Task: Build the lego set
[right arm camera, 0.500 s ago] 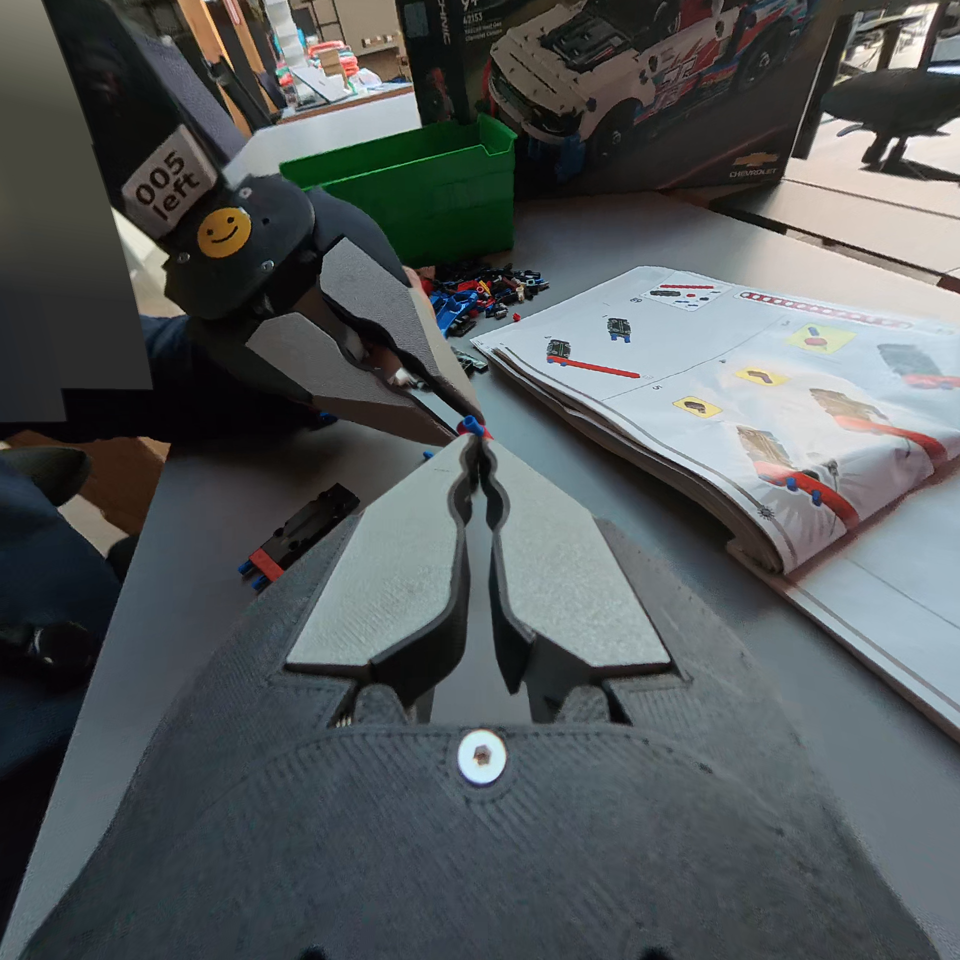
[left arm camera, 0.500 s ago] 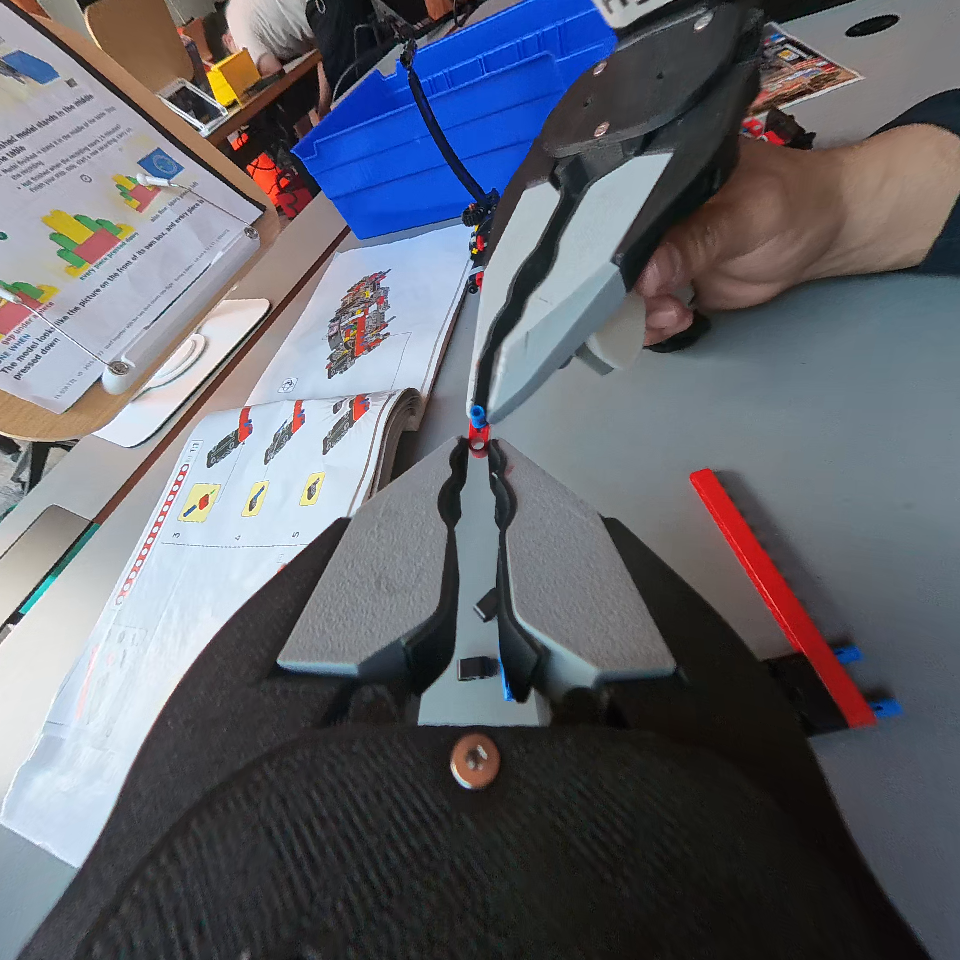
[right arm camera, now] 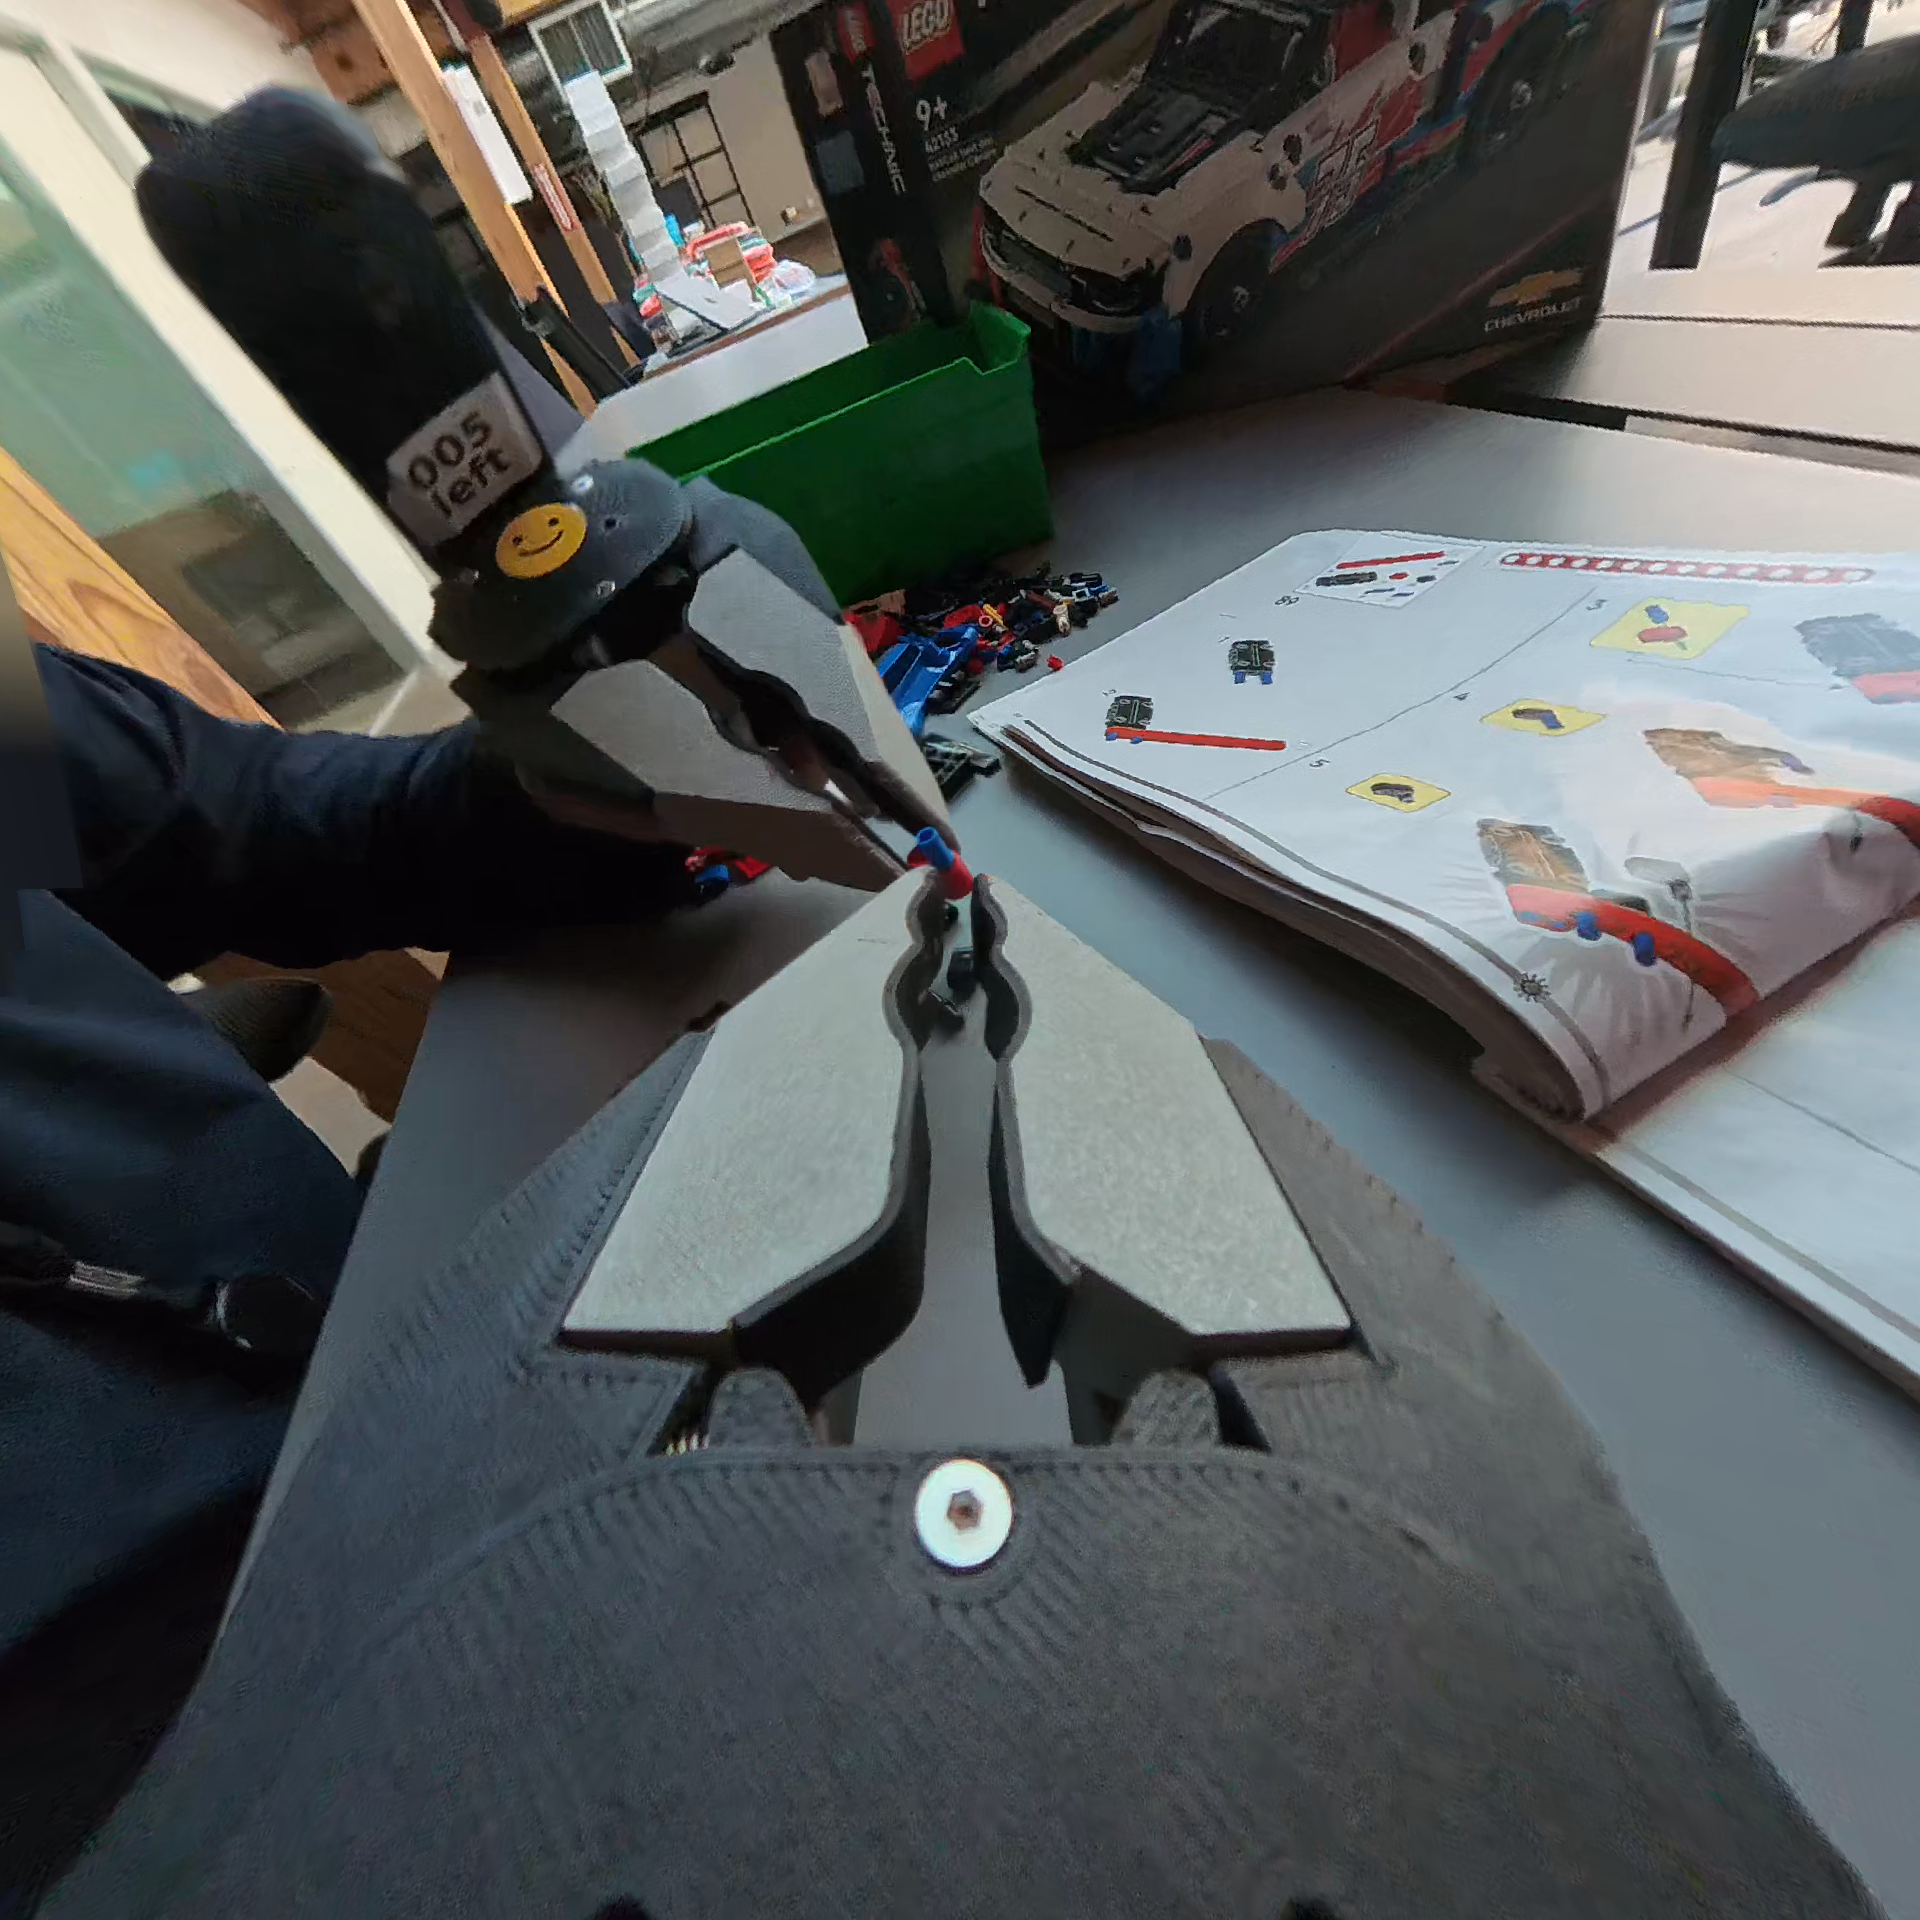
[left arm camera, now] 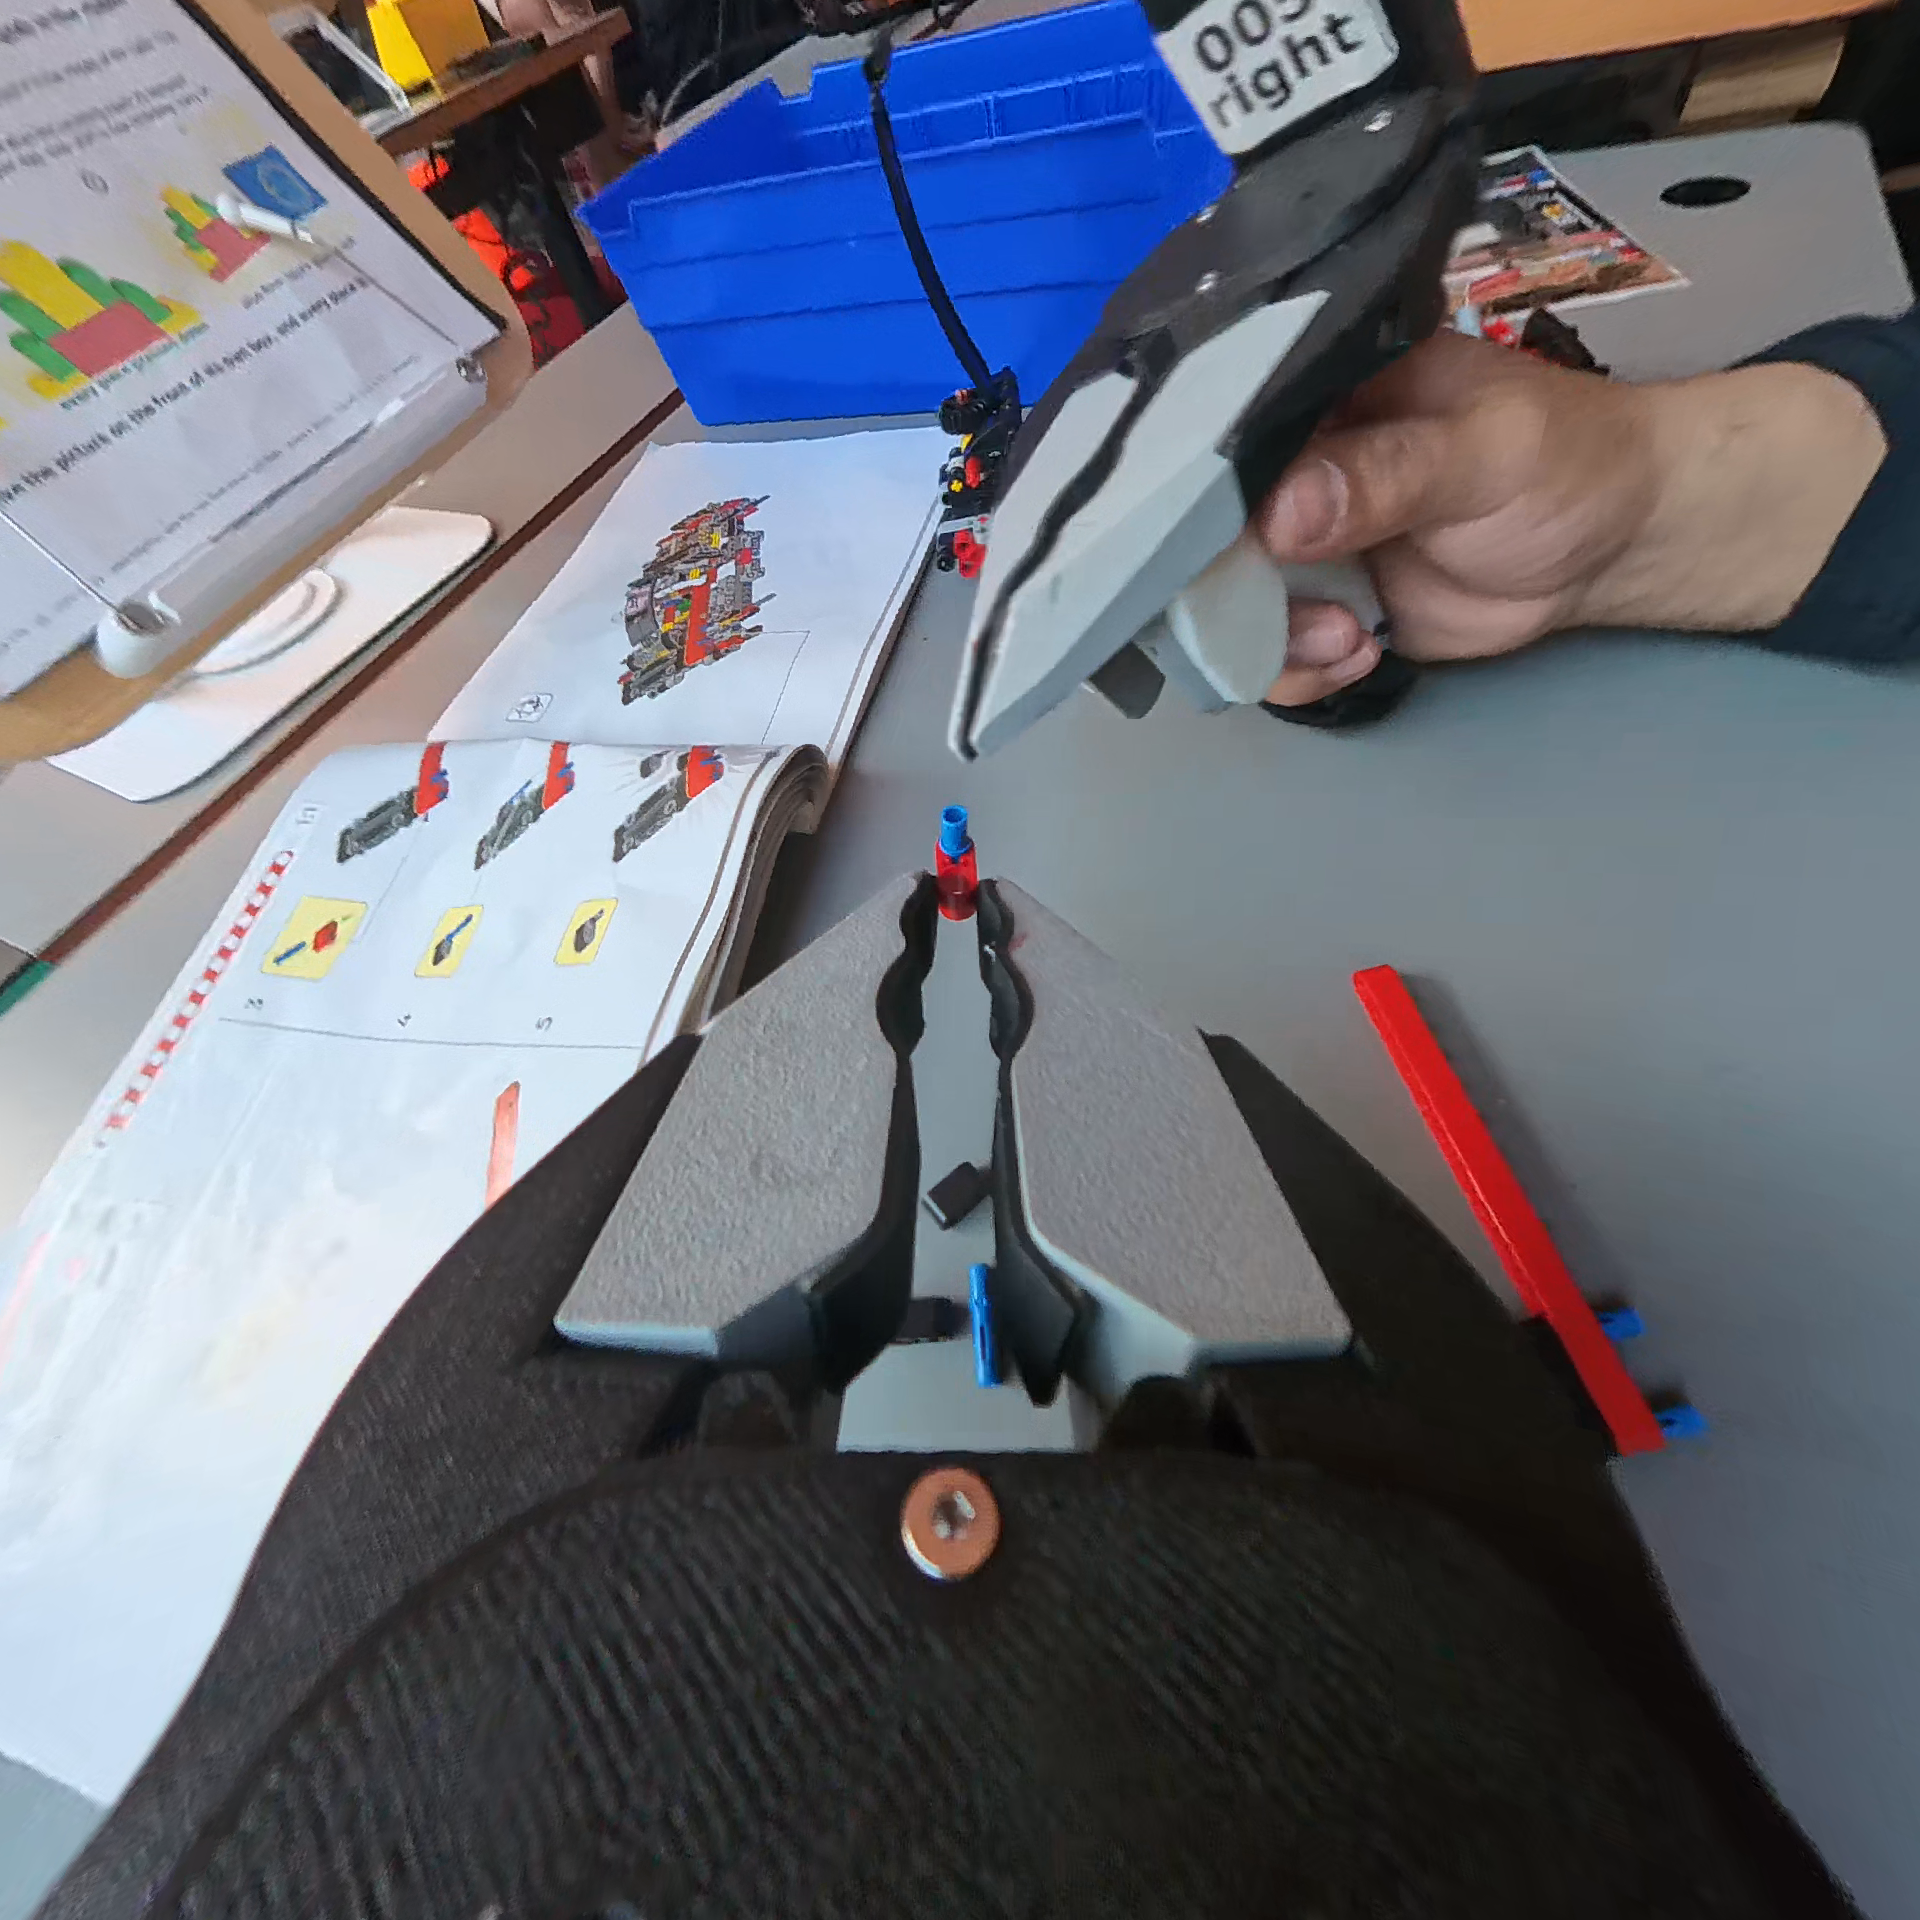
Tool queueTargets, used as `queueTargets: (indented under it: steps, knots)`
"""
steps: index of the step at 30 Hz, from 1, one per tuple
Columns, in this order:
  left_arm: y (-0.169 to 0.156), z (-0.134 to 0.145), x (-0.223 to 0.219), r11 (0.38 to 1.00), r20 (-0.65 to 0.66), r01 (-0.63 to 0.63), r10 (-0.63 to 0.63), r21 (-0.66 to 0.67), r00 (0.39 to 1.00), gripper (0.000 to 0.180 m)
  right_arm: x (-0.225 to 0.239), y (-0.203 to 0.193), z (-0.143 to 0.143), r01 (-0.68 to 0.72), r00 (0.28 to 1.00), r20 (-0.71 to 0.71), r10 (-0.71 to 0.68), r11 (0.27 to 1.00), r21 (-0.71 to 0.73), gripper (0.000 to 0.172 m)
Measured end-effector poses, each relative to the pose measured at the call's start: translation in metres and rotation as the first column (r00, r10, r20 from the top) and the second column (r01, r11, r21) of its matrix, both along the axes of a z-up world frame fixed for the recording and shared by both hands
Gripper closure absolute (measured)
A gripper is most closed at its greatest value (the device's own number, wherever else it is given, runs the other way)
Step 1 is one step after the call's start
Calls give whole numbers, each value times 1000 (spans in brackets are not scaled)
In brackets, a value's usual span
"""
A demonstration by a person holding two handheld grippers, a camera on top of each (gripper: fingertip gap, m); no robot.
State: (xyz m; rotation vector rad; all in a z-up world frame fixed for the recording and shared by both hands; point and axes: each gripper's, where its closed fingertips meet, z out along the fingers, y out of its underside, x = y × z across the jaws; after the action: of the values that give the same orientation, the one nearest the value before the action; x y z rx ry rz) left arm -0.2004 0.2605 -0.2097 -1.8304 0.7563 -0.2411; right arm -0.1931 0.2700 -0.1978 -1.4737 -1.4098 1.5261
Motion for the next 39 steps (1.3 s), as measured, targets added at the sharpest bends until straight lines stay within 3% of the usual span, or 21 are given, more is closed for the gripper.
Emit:
queueTargets:
  steps: [3, 5, 7, 10, 13, 19, 25, 39]
  knots:
    - [-1, 0, 0, 995, 145, 19, -4, -101, 989, 175, -1, -5, -3, 6, 1000, 20, -10, 983, 181, 163]
    - [-4, 6, 3, 980, 317, 63, 0, -190, 949, 175, -1, -7, -1, 42, 999, 0, -44, 945, 326, 155]
    - [-7, 13, 5, 942, 523, 151, 29, -299, 852, 175, -1, -10, 6, 80, 997, -44, -67, 883, 462, 150]
    - [-15, 21, 9, 853, 752, 342, 87, -395, 653, 175, 2, -18, 10, 86, 996, -68, -56, 784, 614, 149]
    - [-20, 18, 12, 791, 808, 440, 114, -426, 578, 175, 4, -24, 9, 65, 998, -52, -40, 730, 681, 150]
    - [-31, 9, 31, 743, 786, 498, 60, -446, 615, 175, 11, -32, 8, 17, 999, -33, 10, 682, 731, 152]
    - [-31, 11, 30, 746, 796, 507, 50, -431, 603, 175, 15, -40, -3, -70, 997, 37, 63, 701, 709, 147]
    - [-32, 11, 30, 748, 793, 507, 43, -430, 608, 175, 11, -39, 1, -44, 999, 5, 54, 733, 679, 153]
